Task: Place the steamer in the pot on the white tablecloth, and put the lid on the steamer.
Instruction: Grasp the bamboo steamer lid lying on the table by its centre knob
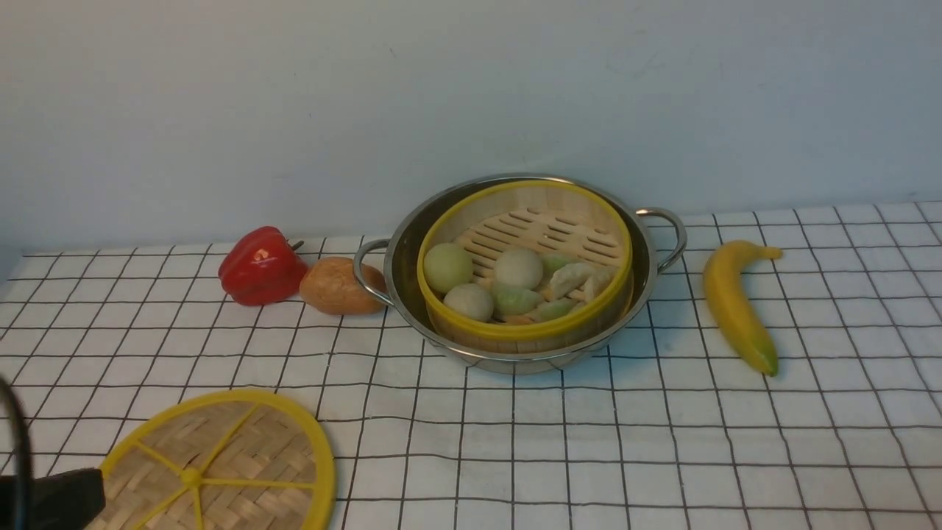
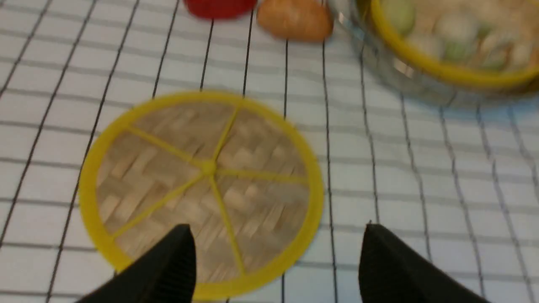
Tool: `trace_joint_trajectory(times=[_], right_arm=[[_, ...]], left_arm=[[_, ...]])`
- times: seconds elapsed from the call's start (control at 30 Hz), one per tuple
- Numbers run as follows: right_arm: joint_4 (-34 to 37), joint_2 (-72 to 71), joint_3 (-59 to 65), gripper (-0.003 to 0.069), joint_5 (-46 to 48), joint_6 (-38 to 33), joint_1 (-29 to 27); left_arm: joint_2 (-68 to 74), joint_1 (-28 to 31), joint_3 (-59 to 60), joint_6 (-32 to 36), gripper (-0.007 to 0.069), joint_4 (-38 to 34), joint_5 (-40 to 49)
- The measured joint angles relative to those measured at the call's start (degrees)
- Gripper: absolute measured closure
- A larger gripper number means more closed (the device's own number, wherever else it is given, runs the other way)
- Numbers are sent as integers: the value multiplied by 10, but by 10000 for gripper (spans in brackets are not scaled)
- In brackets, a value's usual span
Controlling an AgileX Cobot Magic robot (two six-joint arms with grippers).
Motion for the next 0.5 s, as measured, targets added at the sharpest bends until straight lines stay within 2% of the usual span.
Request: trace_joint_trajectory(times=[0.03, 0.07, 0.17, 0.5], right_arm=[[0, 0, 0, 419, 0, 0, 0], [0, 0, 0, 419, 0, 0, 0], [0, 0, 0, 419, 0, 0, 0], [0, 0, 0, 419, 0, 0, 0]], left_arm=[[14, 0, -5, 9, 142, 3, 11], [72, 0, -39, 49, 142, 15, 49], [154, 0, -73, 92, 142, 32, 60], [401, 0, -82, 179, 142, 57, 5]])
